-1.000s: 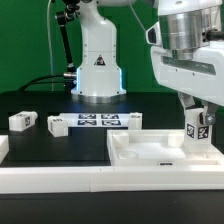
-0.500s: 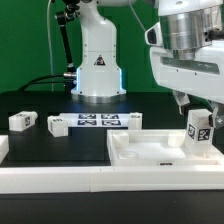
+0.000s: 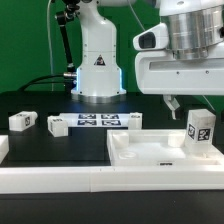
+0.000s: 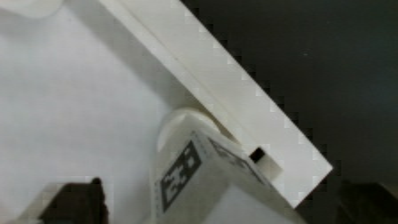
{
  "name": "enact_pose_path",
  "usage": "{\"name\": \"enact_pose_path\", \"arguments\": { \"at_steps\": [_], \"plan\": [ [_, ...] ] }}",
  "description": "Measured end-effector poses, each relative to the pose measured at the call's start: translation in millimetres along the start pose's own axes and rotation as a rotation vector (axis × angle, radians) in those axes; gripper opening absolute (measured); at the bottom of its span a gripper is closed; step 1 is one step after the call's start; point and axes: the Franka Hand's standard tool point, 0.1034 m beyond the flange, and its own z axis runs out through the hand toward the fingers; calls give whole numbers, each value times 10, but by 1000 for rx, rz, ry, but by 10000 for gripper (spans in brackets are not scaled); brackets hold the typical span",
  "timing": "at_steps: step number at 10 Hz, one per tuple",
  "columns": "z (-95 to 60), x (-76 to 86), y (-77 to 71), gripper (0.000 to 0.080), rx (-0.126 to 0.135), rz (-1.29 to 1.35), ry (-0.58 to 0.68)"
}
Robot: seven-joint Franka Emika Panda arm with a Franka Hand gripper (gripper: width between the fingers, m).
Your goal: Assemble square table
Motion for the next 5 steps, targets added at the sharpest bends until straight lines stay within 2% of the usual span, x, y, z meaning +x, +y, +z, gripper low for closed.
{"name": "enact_pose_path", "arguments": {
  "at_steps": [5],
  "plan": [
    [-18, 11, -26, 649, -12, -422, 5]
  ]
}}
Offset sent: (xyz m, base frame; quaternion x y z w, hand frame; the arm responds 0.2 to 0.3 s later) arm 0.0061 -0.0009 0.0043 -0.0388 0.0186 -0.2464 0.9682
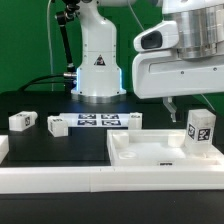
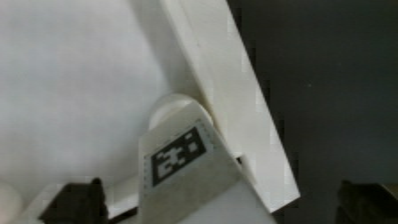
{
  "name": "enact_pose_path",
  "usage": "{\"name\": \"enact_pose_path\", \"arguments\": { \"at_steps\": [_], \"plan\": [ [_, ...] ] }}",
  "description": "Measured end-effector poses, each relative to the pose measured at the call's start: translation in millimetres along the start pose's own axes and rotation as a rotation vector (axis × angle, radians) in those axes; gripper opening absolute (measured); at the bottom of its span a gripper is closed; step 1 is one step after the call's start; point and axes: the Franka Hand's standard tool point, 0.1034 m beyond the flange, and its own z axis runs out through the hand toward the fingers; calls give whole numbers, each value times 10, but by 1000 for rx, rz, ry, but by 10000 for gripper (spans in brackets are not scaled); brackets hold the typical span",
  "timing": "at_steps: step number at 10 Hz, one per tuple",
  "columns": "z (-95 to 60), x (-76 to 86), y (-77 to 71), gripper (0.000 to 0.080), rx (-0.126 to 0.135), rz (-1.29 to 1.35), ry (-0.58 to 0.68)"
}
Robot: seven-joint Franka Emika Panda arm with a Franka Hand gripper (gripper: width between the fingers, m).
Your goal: Assemble square table
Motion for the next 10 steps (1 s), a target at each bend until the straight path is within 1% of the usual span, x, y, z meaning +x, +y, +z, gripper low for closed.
{"name": "enact_pose_path", "arguments": {
  "at_steps": [3, 6, 8, 9, 10],
  "plan": [
    [-4, 23, 5, 649, -10, -271, 6],
    [-12, 48, 28, 649, -35, -529, 14],
    [-7, 47, 32, 649, -35, -577, 13],
    [-6, 46, 32, 492, -35, -576, 12],
    [-5, 45, 32, 492, -35, -576, 12]
  ]
}}
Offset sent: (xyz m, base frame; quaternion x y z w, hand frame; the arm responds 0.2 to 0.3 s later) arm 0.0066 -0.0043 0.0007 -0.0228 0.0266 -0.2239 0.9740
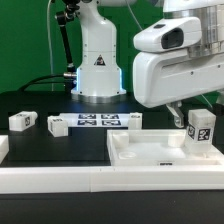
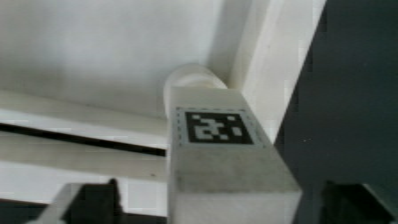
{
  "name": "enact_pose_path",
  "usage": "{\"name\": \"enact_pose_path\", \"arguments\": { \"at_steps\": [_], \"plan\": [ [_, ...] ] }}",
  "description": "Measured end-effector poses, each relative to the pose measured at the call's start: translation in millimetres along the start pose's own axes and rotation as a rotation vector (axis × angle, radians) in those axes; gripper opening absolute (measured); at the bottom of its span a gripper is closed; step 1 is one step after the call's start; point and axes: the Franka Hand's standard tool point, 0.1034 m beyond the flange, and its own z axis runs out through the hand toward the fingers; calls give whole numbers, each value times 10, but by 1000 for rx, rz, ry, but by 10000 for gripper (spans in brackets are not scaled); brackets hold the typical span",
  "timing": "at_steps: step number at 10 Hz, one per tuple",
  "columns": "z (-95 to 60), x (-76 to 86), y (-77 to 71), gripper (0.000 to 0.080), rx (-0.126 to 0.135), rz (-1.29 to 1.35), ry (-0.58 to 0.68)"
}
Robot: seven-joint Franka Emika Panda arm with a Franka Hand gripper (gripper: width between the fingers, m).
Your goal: Assemble square table
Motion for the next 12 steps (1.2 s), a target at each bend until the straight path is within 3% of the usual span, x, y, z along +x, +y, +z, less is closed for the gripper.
{"name": "enact_pose_path", "arguments": {
  "at_steps": [1, 6, 8, 12],
  "plan": [
    [1, -1, 0, 315, 0, 0, 0],
    [-2, -1, 19, 291, -1, 139, 1],
    [-4, -23, 30, 291, -8, 360, 28],
    [-10, -61, 59, 291, 16, 724, 82]
  ]
}}
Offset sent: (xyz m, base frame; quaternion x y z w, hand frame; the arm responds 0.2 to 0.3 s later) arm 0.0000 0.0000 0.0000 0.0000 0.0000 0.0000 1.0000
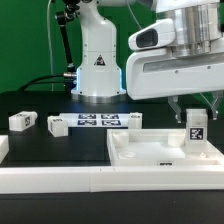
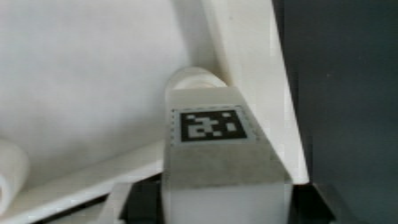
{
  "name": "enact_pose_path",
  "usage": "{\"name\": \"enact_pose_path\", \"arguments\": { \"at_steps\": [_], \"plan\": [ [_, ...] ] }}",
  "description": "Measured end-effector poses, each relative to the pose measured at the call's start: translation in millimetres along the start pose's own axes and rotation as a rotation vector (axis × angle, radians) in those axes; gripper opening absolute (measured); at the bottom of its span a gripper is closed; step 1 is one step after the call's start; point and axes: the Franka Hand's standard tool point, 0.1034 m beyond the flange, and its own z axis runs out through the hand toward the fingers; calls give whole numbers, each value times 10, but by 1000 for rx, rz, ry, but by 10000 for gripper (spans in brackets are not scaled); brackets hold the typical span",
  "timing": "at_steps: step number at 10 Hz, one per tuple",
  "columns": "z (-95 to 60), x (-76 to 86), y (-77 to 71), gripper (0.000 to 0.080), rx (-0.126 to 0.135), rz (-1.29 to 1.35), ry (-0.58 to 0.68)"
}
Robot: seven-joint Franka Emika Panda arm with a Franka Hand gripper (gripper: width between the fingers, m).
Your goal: Assemble square table
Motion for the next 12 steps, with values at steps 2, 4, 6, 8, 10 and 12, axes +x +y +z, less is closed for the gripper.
{"name": "enact_pose_path", "arguments": {
  "at_steps": [2, 4, 6, 8, 10, 12],
  "plan": [
    [-2, 3, 4, 292, 8, 169, -4],
    [2, -10, -14, 292, 12, 352, -8],
    [9, -32, -46, 292, 25, 541, -22],
    [11, -34, -56, 292, 30, 629, -28],
    [14, -34, -58, 292, 35, 701, -35],
    [15, -37, -62, 359, 35, 665, -34]
  ]
}}
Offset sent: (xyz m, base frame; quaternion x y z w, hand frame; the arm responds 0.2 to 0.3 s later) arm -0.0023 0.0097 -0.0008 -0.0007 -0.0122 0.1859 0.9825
